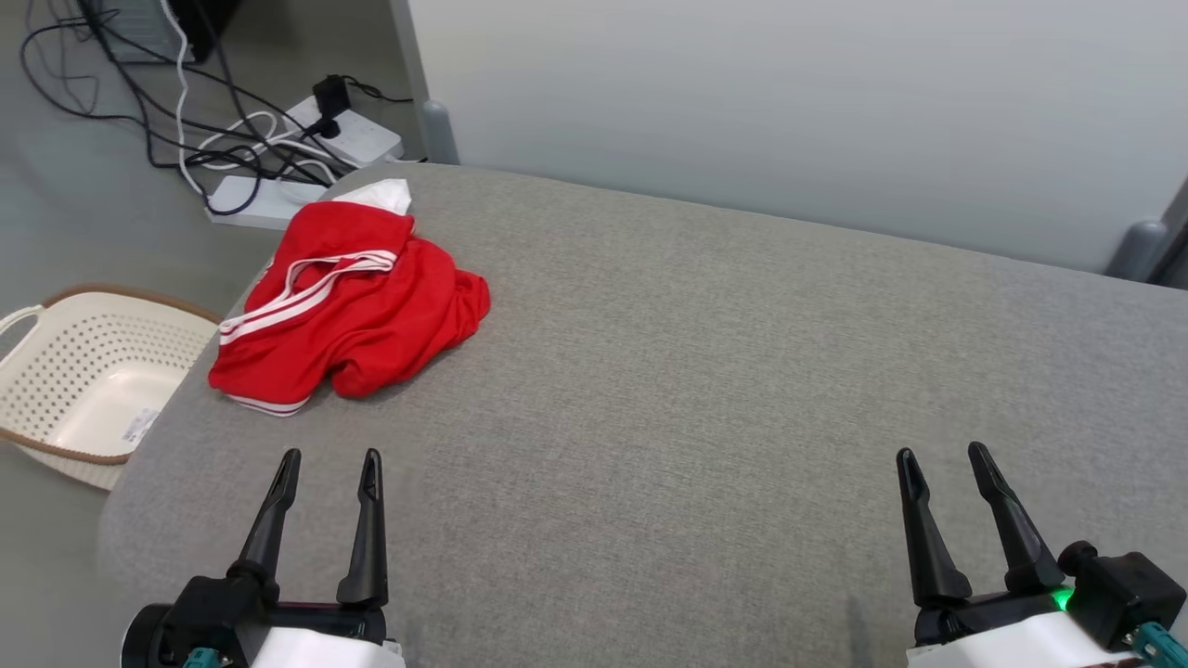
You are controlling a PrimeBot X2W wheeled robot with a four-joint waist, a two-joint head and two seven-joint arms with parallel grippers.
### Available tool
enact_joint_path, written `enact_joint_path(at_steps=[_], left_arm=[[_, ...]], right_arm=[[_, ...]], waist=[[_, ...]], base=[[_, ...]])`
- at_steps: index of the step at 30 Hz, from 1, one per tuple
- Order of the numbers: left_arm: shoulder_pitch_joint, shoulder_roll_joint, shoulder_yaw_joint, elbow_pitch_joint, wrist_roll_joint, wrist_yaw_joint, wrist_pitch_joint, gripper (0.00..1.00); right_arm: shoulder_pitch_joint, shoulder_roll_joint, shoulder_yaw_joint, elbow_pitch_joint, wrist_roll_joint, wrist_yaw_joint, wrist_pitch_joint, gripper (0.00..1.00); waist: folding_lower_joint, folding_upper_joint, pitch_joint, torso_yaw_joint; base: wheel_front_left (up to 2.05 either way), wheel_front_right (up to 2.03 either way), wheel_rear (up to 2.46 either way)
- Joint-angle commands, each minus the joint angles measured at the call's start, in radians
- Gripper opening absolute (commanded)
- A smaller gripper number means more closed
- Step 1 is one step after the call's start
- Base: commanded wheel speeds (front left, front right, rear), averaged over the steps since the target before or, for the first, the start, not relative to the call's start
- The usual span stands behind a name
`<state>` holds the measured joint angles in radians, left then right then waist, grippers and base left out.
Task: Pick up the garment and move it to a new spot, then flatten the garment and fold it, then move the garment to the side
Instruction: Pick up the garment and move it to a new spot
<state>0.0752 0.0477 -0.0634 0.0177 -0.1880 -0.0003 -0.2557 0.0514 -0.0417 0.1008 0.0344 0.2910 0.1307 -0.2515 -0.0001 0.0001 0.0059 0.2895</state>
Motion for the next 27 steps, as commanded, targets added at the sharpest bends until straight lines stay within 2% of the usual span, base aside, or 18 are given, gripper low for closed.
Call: enact_joint_path(at_steps=[1,8,19,27], left_arm=[[-0.044,0.003,0.032,-0.029,-0.012,0.005,-0.006,1.0],[-0.044,0.003,0.033,-0.032,-0.017,0.007,-0.006,1.0],[-0.044,0.003,0.042,-0.024,-0.016,0.009,-0.006,1.0],[-0.042,0.003,0.048,-0.021,-0.029,0.017,-0.006,1.0]], right_arm=[[-0.034,-0.009,0.023,-0.033,-0.009,0.0,-0.01,1.0],[-0.035,-0.009,0.031,-0.034,-0.011,0.0,-0.01,1.0],[-0.033,-0.009,0.047,-0.034,-0.005,0.0,-0.01,1.0],[-0.038,-0.009,0.063,-0.023,0.022,0.0,-0.01,1.0]], waist=[[0.0001,-0.0001,0.001,0.044],[0.0001,-0.0001,-0.003,0.123],[0.0001,-0.0001,-0.012,0.212],[0.0001,-0.0001,-0.01,0.22]], base=[[0.0,0.0,0.0],[0.0,0.0,0.0],[0.0,0.0,0.0],[0.0,0.0,0.0]])
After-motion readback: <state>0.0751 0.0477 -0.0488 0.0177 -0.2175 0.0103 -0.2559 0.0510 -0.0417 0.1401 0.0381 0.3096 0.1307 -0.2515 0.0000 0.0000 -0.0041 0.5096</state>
